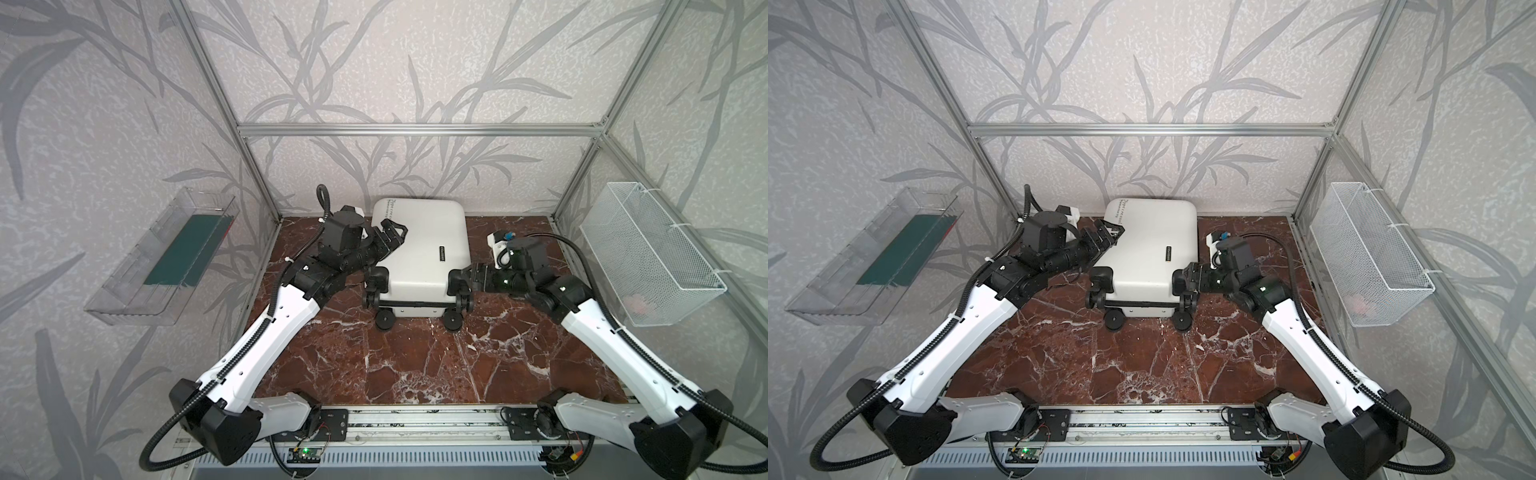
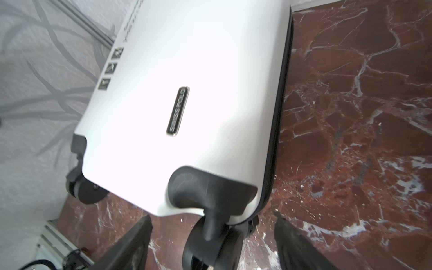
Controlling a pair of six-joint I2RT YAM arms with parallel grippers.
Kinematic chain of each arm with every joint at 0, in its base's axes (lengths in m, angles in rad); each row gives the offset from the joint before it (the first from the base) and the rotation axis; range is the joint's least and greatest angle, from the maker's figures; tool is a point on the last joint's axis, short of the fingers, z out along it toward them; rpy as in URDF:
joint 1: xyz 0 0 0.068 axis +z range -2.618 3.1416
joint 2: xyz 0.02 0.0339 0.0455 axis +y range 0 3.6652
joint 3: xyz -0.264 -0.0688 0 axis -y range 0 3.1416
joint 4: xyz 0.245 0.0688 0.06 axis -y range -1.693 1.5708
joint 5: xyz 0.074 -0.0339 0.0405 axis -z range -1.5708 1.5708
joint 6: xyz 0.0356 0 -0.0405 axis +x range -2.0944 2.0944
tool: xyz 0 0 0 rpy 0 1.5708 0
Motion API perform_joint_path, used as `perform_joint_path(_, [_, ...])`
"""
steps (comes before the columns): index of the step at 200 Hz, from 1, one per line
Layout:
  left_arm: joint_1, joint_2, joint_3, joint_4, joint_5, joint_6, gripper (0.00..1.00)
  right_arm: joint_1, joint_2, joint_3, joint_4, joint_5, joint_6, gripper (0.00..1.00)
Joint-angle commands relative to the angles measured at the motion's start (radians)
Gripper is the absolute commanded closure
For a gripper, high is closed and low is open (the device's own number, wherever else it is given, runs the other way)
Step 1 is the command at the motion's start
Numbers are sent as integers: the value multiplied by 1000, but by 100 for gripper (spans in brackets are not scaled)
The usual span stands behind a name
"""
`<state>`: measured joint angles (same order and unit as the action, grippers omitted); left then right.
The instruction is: Pack the luggage
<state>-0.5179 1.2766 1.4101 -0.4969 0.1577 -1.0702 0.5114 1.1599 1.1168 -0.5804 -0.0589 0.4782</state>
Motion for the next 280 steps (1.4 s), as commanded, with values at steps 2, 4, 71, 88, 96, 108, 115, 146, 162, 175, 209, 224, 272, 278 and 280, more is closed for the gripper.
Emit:
perform_joint_path(2, [-15,28,122,-163,-115,-118,1,81,15,0,-111,232,-13,17])
perform_joint_path(4, [-16,29,132,-173,-119,-122,1,89,19,3,-114,241,-13,17])
perform_joint_path(71, [-39,-25,229,-201,-250,-157,1,217,167,53,-162,345,-10,15])
perform_joint_path(88, [-43,-43,210,-152,-252,-135,1,220,188,49,-160,345,-6,15])
perform_joint_path(96, [-43,-47,205,-143,-249,-135,1,220,194,46,-159,345,-3,15])
perform_joint_path(108, [-46,-45,206,-138,-239,-127,1,220,202,39,-156,345,3,16])
perform_joint_path(115, [-46,-46,207,-141,-239,-127,1,220,205,34,-152,343,7,17])
perform_joint_path(146, [-51,-46,215,-147,-249,-123,1,220,216,23,-144,329,16,28])
perform_joint_path(162, [-51,-39,230,-161,-254,-112,1,220,222,23,-139,328,16,35])
perform_joint_path(175, [-53,-38,241,-193,-283,-98,1,220,225,22,-136,329,18,40])
perform_joint_path(209, [-51,-55,153,-173,-311,-79,1,220,226,24,-117,329,11,63])
perform_joint_path(224, [-51,-85,78,-135,-353,-57,1,220,217,24,-115,339,11,75])
perform_joint_path(272, [-38,-234,-213,115,-416,109,1,189,144,26,-108,347,-22,90])
perform_joint_path(278, [-35,-249,-245,146,-412,143,1,183,132,27,-106,345,-27,90])
perform_joint_path(280, [-33,-254,-254,154,-410,155,1,182,126,27,-104,345,-30,90])
